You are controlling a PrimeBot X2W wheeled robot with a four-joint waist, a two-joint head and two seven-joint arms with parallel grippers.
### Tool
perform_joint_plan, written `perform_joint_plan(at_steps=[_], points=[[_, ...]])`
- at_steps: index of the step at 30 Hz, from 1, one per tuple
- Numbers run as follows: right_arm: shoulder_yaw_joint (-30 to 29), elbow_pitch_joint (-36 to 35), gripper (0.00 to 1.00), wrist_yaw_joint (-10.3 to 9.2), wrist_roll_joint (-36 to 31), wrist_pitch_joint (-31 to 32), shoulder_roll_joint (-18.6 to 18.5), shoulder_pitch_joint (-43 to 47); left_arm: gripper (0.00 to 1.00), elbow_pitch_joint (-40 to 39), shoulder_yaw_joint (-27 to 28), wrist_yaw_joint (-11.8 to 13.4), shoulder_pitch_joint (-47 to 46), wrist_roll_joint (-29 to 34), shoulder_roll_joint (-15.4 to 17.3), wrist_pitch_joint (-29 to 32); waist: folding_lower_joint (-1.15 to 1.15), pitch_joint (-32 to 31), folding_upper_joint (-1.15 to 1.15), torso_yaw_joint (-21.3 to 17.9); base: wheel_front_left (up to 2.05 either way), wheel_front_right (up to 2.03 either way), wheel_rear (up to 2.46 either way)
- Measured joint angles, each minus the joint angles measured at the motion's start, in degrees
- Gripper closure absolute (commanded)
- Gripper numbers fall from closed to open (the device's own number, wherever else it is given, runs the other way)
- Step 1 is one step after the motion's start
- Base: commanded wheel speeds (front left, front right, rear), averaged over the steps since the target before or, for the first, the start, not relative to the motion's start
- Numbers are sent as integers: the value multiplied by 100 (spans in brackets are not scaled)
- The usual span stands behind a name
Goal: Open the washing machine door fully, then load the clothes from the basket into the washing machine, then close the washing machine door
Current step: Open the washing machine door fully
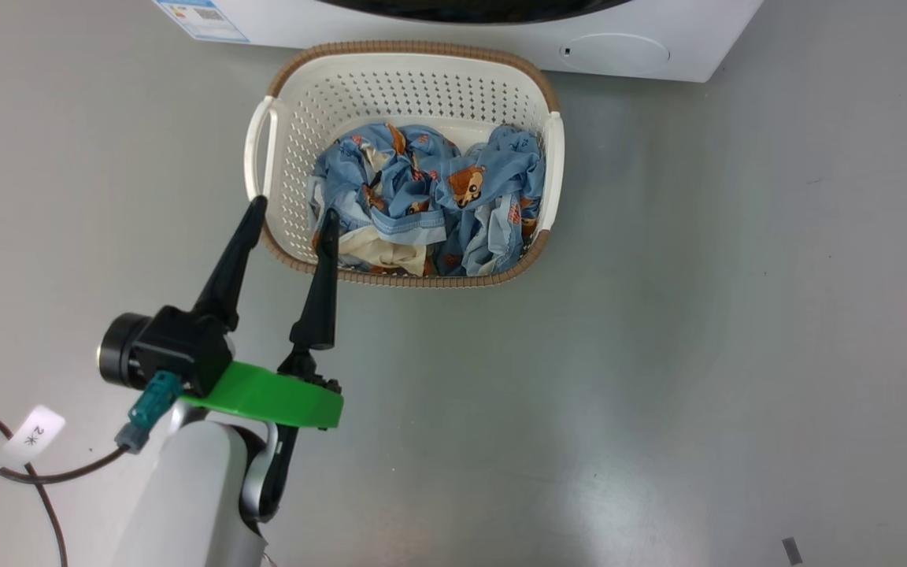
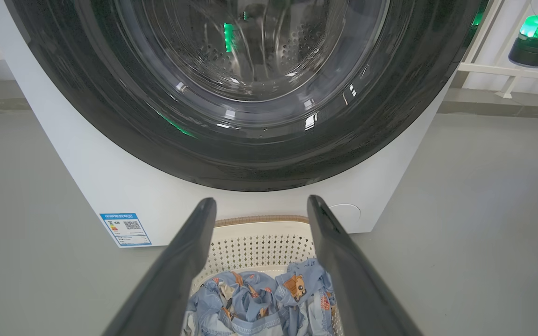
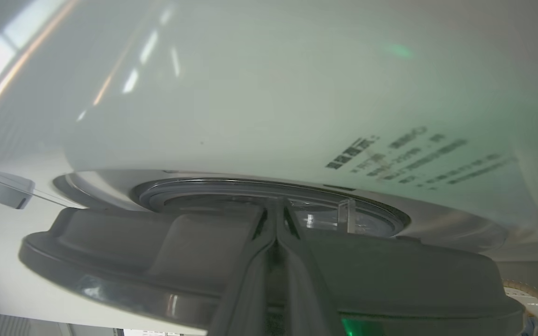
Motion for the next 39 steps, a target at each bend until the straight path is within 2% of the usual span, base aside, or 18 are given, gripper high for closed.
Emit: perform_joint_plan(at_steps=[15,39], points=[[-24,-211,100,0,114,653,-65,200,0,7,-16,49,-16,1,0,0,0,-53,0,-25,0,0,0],[-174,-1634,100,0,485,1460,248,1909,0,90,76,47,3,64,0,0,0,-321,0,-212,0,0,0]])
